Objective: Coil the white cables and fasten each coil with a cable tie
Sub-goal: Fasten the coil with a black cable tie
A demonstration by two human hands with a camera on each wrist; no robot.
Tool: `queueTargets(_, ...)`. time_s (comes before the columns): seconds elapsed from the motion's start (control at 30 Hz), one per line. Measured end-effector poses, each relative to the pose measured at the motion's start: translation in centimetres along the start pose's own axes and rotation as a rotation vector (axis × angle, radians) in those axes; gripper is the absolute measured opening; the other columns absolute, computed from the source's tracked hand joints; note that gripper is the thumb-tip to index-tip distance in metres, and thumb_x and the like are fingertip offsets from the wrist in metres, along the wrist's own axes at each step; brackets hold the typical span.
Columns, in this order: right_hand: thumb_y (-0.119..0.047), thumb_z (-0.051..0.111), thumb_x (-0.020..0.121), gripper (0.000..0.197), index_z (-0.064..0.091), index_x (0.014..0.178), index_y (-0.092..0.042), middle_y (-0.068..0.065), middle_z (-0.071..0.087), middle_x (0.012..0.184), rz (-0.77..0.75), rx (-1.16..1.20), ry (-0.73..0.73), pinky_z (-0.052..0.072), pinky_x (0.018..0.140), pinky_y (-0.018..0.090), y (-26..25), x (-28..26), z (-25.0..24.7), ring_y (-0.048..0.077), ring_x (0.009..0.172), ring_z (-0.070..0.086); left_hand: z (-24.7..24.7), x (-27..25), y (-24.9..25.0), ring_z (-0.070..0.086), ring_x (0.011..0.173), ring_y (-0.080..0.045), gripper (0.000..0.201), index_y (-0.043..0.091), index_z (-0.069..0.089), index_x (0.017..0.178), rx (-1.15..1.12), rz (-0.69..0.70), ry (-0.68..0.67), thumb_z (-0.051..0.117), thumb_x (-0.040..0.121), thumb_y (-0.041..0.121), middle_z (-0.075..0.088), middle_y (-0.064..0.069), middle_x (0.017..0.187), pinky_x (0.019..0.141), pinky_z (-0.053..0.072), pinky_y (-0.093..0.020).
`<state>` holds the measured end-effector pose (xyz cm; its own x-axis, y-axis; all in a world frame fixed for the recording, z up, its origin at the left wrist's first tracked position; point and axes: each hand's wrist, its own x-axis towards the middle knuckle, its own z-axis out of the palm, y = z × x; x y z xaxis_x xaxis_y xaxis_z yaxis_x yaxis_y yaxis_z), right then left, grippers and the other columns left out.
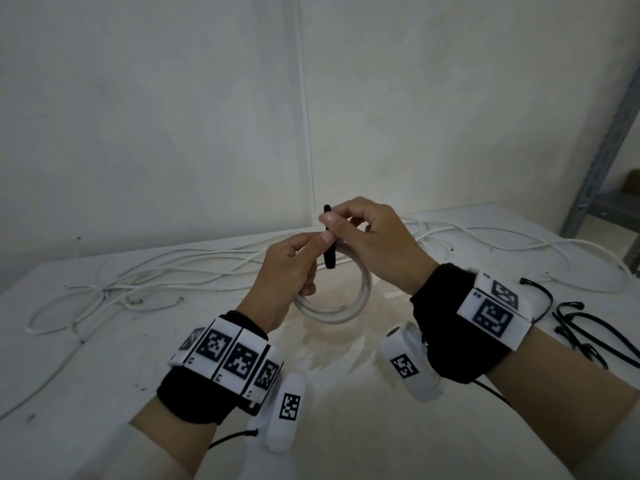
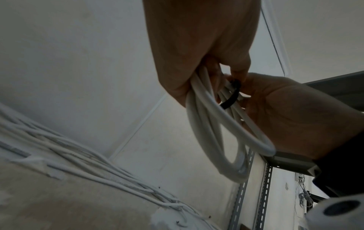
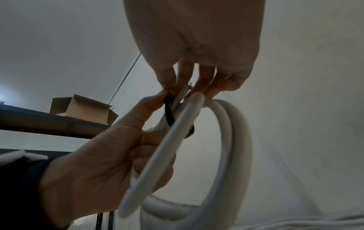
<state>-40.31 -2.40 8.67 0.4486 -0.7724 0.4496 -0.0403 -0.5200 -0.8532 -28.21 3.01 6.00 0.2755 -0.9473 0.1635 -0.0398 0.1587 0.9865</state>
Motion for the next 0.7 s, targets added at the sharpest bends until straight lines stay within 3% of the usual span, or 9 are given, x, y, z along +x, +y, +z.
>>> queueTargets(0.07,-0.012,0.056,0.090,0.016,0.066,0.083,-0.001,0.003,0.058,0.075,0.005,0.031,-0.058,0.044,0.057,0.007,-0.2,0.0,-0.2,0.001,0.064,0.055,0.1,-0.1,0.0,0.021,0.039,-0.007,0.021,0.018,0.068,0.075,0.009,0.001,-0.005,0.055,0.090,0.026,0.025,0.009,0.041,0.039,0.026,-0.018)
queueTargets(0.13,-0.011,0.057,0.090,0.018,0.066,0.078,-0.001,-0.003,0.060,0.067,-0.047,-0.078,-0.022,0.042,0.059,0.007,-0.3,0.2,-0.4,-0.002,0.059,0.054,0.1,-0.3,0.0,0.021,0.038,-0.007,0.021,0.018,0.068,0.075,0.014,0.005,-0.006,0.055,0.090,0.025,0.025,0.009,0.040,0.040,0.025,-0.018)
queueTargets(0.23,-0.011,0.053,0.091,0.021,0.061,0.072,-0.007,-0.007,0.058,0.062,-0.116,-0.181,0.074,0.046,0.067,0.023,-0.4,0.8,-0.8,0.010,0.064,0.057,0.5,-0.6,-0.1,0.021,0.038,-0.007,0.019,0.014,0.069,0.080,0.040,0.024,-0.031,0.055,0.090,0.022,0.029,0.012,0.038,0.041,0.023,-0.018)
queueTargets(0.3,-0.010,0.050,0.092,0.025,0.056,0.068,-0.012,-0.006,0.057,0.060,-0.129,-0.192,0.132,0.046,0.066,0.027,-0.6,1.1,-1.0,0.016,0.064,0.057,0.7,-0.9,-0.1,0.021,0.039,-0.006,0.017,0.011,0.069,0.084,0.047,0.025,-0.039,0.056,0.090,0.021,0.033,0.011,0.036,0.041,0.023,-0.019)
queueTargets(0.47,-0.010,0.050,0.093,0.022,0.058,0.072,-0.012,-0.005,0.058,0.061,-0.112,-0.045,0.211,0.044,0.057,0.011,-1.2,1.6,-1.5,-0.003,0.053,0.055,1.0,-0.8,0.3,0.022,0.037,-0.005,0.016,0.013,0.068,0.081,0.068,0.037,-0.045,0.056,0.090,0.020,0.039,0.010,0.035,0.041,0.023,-0.019)
queueTargets(0.6,-0.010,0.057,0.089,0.015,0.061,0.078,-0.001,0.002,0.057,0.063,-0.031,0.010,-0.003,0.041,0.054,0.007,-1.1,0.8,-1.1,-0.003,0.050,0.051,0.5,-0.4,0.3,0.022,0.040,-0.008,0.020,0.013,0.068,0.077,0.031,0.036,-0.008,0.057,0.090,0.023,0.028,0.010,0.041,0.044,0.022,-0.021)
queueTargets(0.7,-0.009,0.058,0.088,0.020,0.057,0.072,0.004,0.009,0.049,0.059,-0.022,-0.017,-0.011,0.038,0.047,0.009,-0.7,0.2,-0.7,0.001,0.045,0.044,0.7,-0.4,0.4,0.022,0.041,-0.008,0.021,0.014,0.068,0.075,0.019,0.036,-0.009,0.057,0.090,0.023,0.025,0.007,0.045,0.044,0.022,-0.022)
